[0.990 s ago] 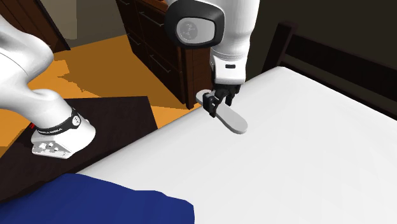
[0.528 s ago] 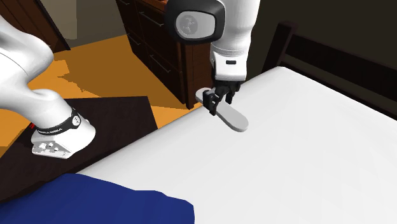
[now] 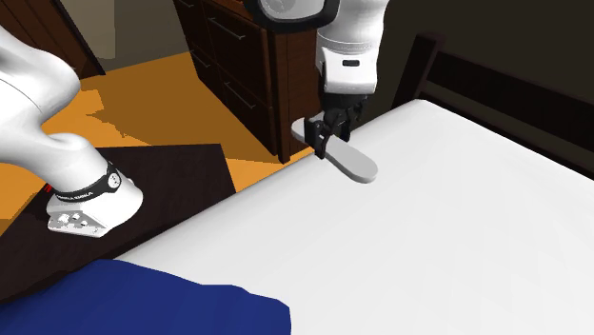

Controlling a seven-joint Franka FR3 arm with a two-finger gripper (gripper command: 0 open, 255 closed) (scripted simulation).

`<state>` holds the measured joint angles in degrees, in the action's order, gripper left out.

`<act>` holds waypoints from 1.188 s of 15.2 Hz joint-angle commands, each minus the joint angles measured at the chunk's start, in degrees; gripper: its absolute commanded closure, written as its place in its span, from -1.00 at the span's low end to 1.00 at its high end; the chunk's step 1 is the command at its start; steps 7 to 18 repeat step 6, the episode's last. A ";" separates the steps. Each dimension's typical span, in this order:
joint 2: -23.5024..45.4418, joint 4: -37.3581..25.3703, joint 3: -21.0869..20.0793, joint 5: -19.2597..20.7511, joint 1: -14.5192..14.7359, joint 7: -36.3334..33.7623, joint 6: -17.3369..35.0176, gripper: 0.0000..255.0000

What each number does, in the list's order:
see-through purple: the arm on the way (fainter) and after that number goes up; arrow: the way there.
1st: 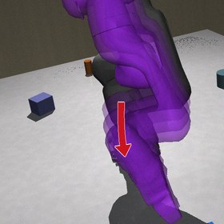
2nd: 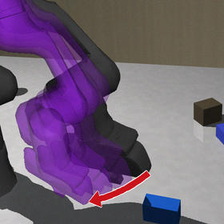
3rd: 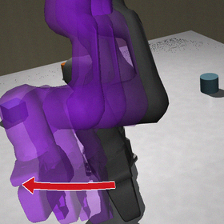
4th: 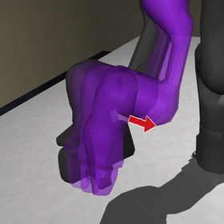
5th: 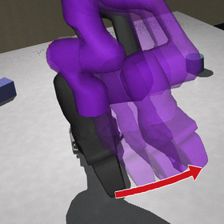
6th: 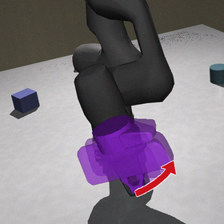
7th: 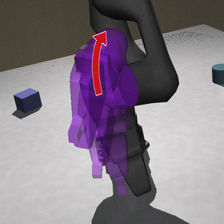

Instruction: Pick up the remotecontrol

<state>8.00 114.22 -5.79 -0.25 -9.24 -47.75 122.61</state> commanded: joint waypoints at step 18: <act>-1.51 -2.25 -0.01 -0.16 -0.04 0.07 -3.76 1.00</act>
